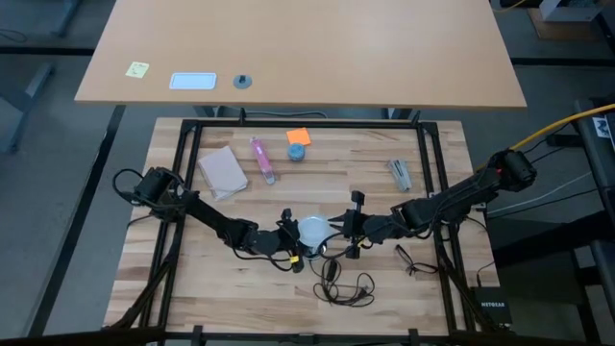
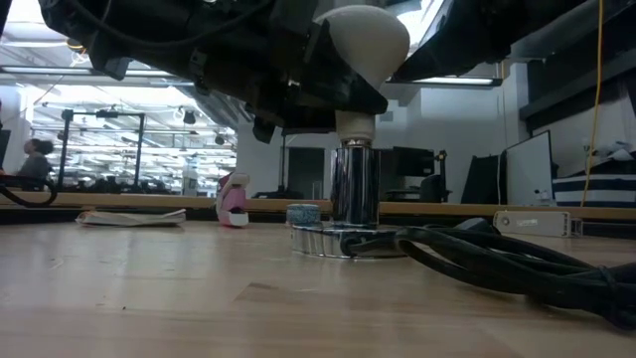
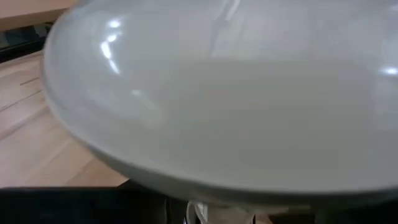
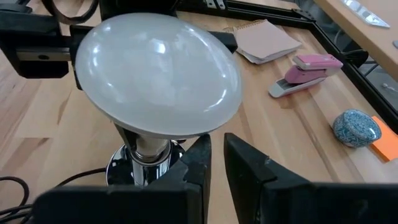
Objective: Screw lightbulb
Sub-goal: Insert the lightbulb into the lamp
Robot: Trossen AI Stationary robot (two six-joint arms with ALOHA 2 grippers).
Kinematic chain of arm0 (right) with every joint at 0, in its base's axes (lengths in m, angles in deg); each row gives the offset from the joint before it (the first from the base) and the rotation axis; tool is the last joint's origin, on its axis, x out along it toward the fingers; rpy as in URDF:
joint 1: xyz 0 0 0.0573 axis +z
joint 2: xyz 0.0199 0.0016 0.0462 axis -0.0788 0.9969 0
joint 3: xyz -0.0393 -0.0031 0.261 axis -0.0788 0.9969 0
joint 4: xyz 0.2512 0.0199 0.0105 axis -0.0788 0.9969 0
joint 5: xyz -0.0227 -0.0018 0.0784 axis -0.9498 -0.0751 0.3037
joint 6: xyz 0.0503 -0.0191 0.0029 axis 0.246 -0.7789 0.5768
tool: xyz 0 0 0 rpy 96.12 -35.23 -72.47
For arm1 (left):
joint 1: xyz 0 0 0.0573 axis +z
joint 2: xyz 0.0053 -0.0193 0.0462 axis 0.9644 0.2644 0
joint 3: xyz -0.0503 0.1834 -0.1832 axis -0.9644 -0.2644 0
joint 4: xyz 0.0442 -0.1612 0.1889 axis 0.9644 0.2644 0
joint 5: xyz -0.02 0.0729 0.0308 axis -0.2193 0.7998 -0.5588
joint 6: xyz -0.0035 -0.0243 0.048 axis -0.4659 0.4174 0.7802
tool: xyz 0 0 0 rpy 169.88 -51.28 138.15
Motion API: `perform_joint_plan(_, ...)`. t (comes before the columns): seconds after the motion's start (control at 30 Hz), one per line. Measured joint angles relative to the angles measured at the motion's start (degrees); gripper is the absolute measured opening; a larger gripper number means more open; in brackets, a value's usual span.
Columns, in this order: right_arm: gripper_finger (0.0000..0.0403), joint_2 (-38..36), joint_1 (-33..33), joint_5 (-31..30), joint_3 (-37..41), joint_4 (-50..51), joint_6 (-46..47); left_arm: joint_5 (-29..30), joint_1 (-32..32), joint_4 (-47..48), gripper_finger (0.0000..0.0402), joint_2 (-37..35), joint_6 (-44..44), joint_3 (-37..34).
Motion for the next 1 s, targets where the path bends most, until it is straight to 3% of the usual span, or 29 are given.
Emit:
perform_joint_plan(0.47, 0.005, 0.0, 0.0, -0.2, 0.0, 0.2, -0.1, -0.3, 1.5, 2.7, 0.0159, -0.2, 4.3, 0.1)
perform_joint_plan(0.83, 0.005, 0.0, -0.1, -8.8, 0.0, 2.0, -0.5, -0.6, 6.8, 4.5, 0.0159, -0.3, 10.7, 0.2)
perform_joint_plan(1.0, 0.005, 0.0, 0.0, -10.0, 0.0, 6.0, 5.9, -2.7, 10.1, 4.6, 0.0159, -0.3, 10.8, 0.2)
